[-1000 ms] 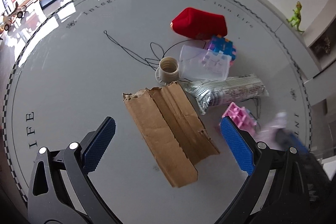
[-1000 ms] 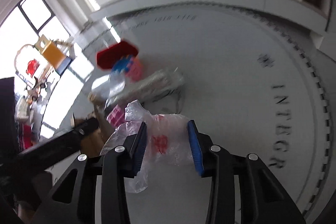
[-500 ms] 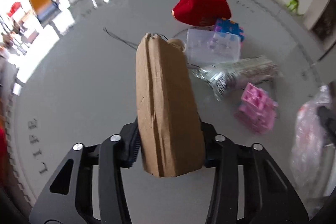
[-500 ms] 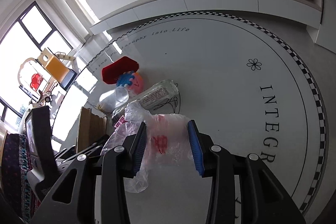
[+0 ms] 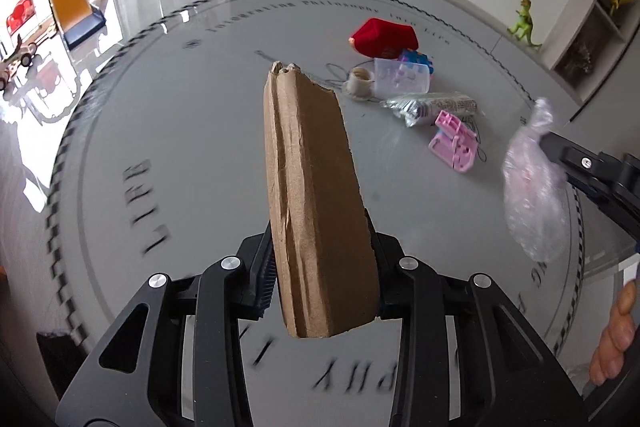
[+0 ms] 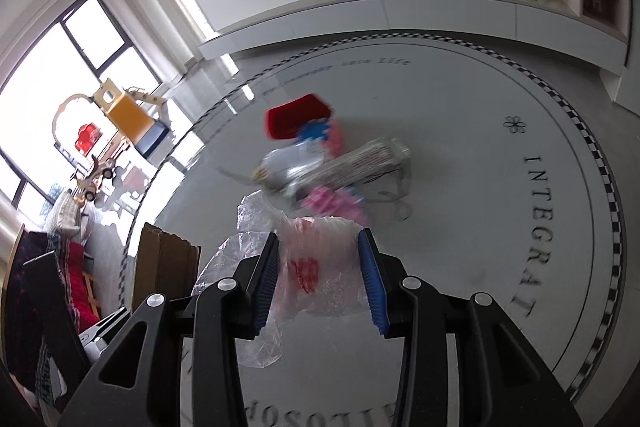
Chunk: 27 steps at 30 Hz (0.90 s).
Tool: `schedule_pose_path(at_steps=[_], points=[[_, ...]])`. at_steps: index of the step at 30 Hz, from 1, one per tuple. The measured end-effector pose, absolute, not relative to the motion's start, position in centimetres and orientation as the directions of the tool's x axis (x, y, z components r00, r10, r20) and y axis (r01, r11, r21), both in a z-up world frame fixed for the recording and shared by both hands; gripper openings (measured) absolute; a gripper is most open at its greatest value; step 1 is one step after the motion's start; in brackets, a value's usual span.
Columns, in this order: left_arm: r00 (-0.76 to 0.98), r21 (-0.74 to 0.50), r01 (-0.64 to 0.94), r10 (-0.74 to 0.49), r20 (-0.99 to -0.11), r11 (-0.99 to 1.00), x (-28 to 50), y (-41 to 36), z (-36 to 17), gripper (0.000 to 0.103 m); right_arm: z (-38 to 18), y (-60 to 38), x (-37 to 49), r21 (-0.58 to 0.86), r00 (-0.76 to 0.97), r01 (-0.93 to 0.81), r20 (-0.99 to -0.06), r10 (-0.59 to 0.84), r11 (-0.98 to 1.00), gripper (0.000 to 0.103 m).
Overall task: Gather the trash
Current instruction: 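Grasp the cardboard piece with the left tool while the right tool grasps a plastic bag, then carry cardboard and plastic bag to the trash bag and open both tools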
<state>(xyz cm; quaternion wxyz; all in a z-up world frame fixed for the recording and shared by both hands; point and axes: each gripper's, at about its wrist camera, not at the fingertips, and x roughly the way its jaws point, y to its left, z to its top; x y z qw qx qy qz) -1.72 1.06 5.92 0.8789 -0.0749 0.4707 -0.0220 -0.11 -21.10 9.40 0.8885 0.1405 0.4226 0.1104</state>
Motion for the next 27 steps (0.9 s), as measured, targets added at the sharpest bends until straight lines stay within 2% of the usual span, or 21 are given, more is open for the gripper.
schedule_pose_path(at_steps=[11,21,27], points=[[0.6,-0.125,-0.153,-0.008,-0.8,0.98,-10.9,8.6,5.9,0.036,8.7,-10.4,-5.1,0.34,0.53,-0.261,-0.731,0.429,0.903,0.041],[0.581,-0.131,-0.375,0.123,-0.805,0.918,-21.8,18.3,4.2,0.037,6.6,2.5,-12.2,0.326,0.374,-0.496,-0.756,0.537,0.805,0.041],[0.538,-0.091,-0.489,0.218,-0.814,0.868,-27.3,21.9,2.7,0.037,5.3,8.7,-16.5,0.308,0.281,-0.61,-0.777,0.563,0.73,0.041]])
